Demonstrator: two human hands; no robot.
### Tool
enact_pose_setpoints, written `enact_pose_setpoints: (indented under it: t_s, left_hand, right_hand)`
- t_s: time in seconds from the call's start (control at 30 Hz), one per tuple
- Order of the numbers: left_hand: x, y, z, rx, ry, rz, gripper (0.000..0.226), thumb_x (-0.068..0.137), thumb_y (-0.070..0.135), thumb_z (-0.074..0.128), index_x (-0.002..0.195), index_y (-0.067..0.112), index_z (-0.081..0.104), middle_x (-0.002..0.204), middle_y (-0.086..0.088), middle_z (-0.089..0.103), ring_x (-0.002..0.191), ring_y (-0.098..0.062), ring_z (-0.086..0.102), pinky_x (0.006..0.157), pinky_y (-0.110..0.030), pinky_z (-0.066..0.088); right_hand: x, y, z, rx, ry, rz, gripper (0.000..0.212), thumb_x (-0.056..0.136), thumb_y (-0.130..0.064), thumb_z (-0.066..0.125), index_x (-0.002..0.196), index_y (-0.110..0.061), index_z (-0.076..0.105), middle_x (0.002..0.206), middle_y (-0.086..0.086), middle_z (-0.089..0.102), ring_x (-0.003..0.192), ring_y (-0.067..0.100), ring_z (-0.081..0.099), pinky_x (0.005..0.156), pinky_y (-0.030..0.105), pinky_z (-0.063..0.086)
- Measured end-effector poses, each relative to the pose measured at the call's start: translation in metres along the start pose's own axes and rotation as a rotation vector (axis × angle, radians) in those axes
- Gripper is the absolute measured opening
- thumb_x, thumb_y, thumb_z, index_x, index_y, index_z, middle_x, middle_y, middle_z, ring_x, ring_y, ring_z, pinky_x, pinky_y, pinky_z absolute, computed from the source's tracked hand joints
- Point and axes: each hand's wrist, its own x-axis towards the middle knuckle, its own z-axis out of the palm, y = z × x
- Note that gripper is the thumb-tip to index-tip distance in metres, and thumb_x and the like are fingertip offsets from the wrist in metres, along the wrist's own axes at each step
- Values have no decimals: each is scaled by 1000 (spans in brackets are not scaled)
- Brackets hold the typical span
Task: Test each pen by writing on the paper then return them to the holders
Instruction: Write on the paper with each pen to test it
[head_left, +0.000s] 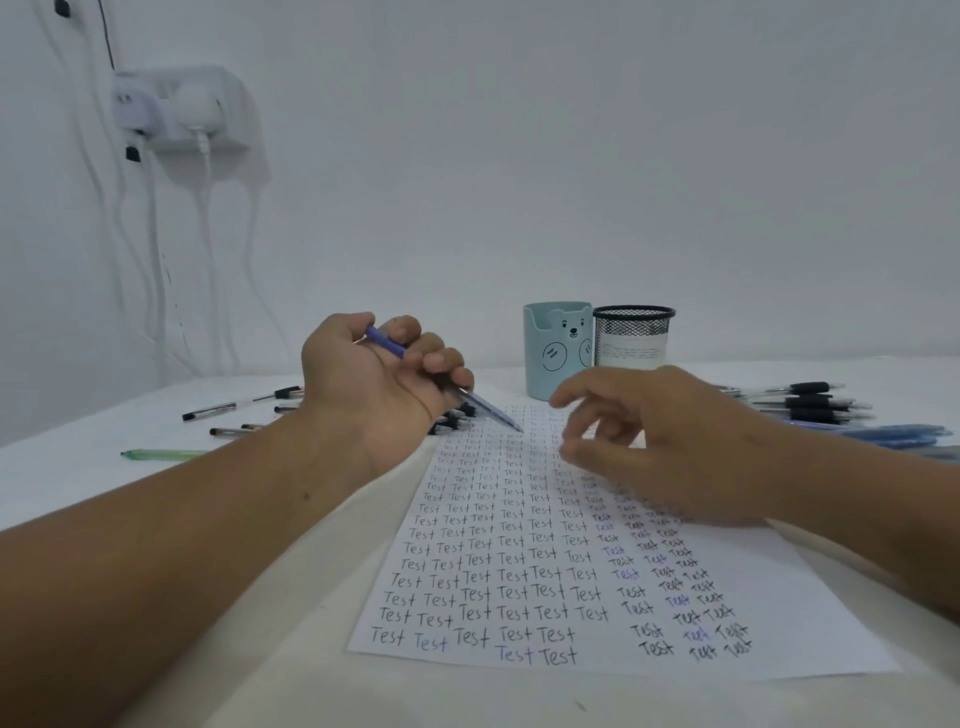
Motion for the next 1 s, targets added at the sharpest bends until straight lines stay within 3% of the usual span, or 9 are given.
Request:
enact_pose_setpoints:
  t_s: [0.13, 0.27, 0.43, 0.53, 0.6, 0.67, 0.77, 0.87, 1.0]
  left_hand:
    - [-9, -16, 12, 3, -80, -61, 33, 93, 27, 32, 66, 11, 41, 68, -13, 53, 70, -35, 70, 85, -47, 52]
    - [-18, -24, 22, 65, -186, -103, 24, 93, 23, 33, 74, 11, 43, 103, -28, 71, 106, -49, 69, 103, -56, 47]
    - [-11, -23, 11, 566, -225, -86, 30, 102, 31, 35, 102, 10, 56, 119, -19, 72, 116, -32, 68, 111, -47, 43]
    - [-14, -27, 5, 994, -237, -57, 35, 106, 43, 39, 108, 15, 61, 125, -2, 71, 121, -23, 64, 113, -43, 41]
    - [-18, -26, -1, 1432, -341, -35, 27, 98, 55, 50, 115, 37, 61, 139, 15, 58, 132, -12, 52, 116, -41, 34]
    - [-22, -24, -5, 1699, -479, -58, 43, 77, 71, 61, 118, 59, 57, 141, 27, 49, 133, -2, 44, 117, -43, 34]
    - [-23, -21, -9, 1808, -574, -49, 47, 71, 75, 62, 115, 62, 57, 125, 40, 52, 117, 18, 46, 105, -26, 39]
    - [-21, -21, -9, 1836, -600, -24, 48, 70, 77, 59, 115, 61, 57, 123, 48, 48, 113, 30, 38, 96, -13, 33]
    - [-16, -22, -14, 1831, -602, -40, 50, 68, 79, 59, 116, 63, 56, 127, 44, 49, 120, 21, 42, 107, -23, 34]
  right_hand:
    - [1, -1, -1, -114, 208, -119, 56, 76, -71, 56, 117, -36, 71, 83, -18, 58, 76, -2, 53, 63, 19, 39]
    - [5, -2, -1, -249, 253, -206, 20, 87, -42, 72, 96, -25, 80, 65, -11, 56, 58, 3, 48, 56, 22, 34]
    - [-1, 3, -14, -161, 265, 62, 6, 80, -23, 72, 74, -23, 73, 53, -12, 59, 52, 5, 54, 53, 20, 42]
    - [-6, 7, -21, 214, 214, 257, 11, 83, -10, 64, 73, -11, 66, 56, -3, 63, 47, 14, 57, 43, 25, 43]
    - [-11, 8, -23, 538, 129, 300, 21, 86, 0, 61, 66, -6, 60, 58, 13, 57, 46, 24, 47, 38, 23, 34]
    - [-15, 9, -21, 692, 30, 314, 33, 88, -6, 65, 57, -10, 56, 53, 13, 49, 43, 20, 37, 39, 20, 27]
    - [-19, 10, -16, 678, -58, 342, 36, 91, -21, 68, 58, -10, 58, 48, 11, 49, 40, 19, 33, 40, 20, 26]
    - [-22, 9, -14, 700, -96, 316, 37, 89, -18, 70, 57, -11, 52, 49, 11, 52, 38, 19, 36, 38, 19, 27]
    - [-24, 12, -12, 563, -34, 264, 54, 81, -1, 77, 48, -16, 37, 42, 2, 40, 38, 15, 44, 43, 19, 35]
